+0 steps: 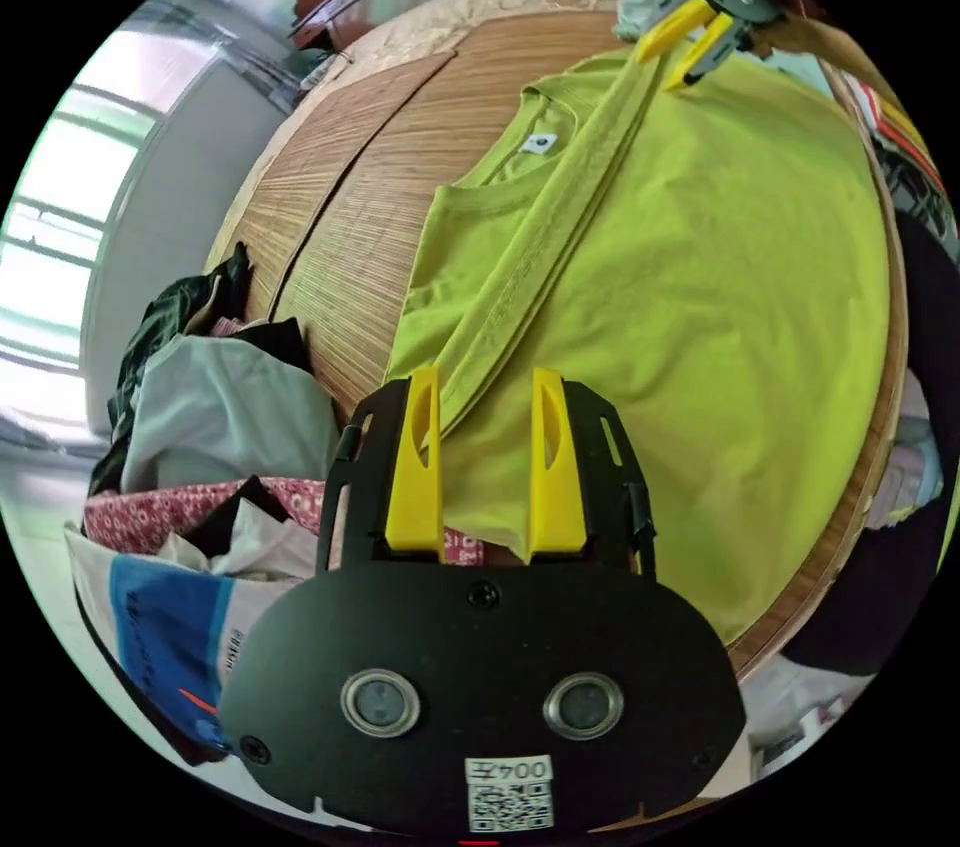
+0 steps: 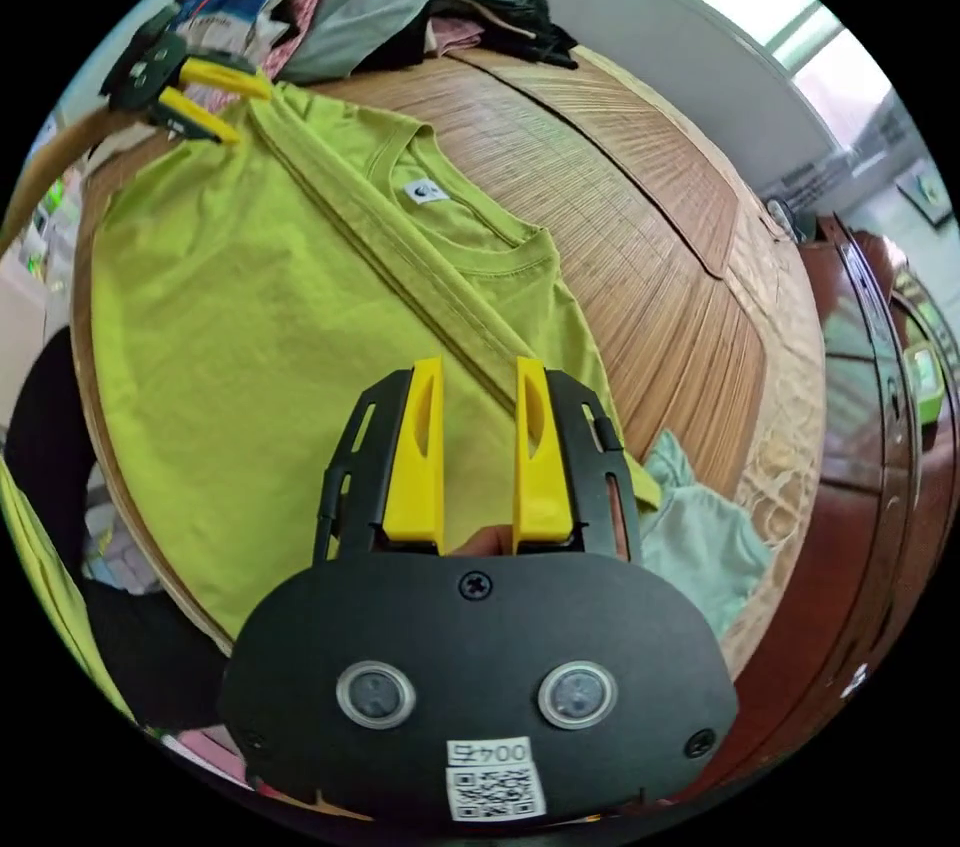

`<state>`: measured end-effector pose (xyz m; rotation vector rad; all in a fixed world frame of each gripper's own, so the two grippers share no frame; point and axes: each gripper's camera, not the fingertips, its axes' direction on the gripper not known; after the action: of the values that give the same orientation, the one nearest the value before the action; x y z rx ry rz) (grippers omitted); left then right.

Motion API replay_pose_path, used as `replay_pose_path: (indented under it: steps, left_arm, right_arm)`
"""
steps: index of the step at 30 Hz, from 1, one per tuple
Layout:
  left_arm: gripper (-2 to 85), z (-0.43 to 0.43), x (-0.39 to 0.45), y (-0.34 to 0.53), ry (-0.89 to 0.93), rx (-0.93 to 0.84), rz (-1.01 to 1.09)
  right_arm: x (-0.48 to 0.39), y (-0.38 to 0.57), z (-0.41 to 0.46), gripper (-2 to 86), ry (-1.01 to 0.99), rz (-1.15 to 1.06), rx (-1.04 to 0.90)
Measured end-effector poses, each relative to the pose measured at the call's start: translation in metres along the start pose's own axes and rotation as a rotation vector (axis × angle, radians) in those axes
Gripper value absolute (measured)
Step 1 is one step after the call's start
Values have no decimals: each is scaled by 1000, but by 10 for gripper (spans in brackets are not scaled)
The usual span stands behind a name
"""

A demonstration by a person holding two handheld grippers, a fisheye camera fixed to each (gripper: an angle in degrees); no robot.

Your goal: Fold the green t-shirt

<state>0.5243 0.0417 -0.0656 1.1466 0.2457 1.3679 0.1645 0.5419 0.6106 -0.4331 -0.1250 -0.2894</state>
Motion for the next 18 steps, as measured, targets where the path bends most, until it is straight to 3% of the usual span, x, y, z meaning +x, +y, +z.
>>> replay_pose_path:
  steps: [3, 7, 9, 15, 18]
  left_arm:
    - [120, 22, 5, -5, 23, -68, 77]
    - [82, 30, -12, -15, 9, -133, 88]
    - [73, 34, -29, -20, 17, -165, 57]
    - [73, 11, -113, -3, 119, -70, -315]
    - [68, -27, -124, 47, 164, 51, -435]
  right_arm:
    - [-1, -6, 16, 118, 13, -95, -52]
    - [21, -15, 27, 14, 46, -109, -87]
    - [38, -24, 30, 6, 17, -68, -99]
    - [102, -32, 12, 3, 19, 297, -23]
    - [97, -7, -22, 3, -143, 363, 39]
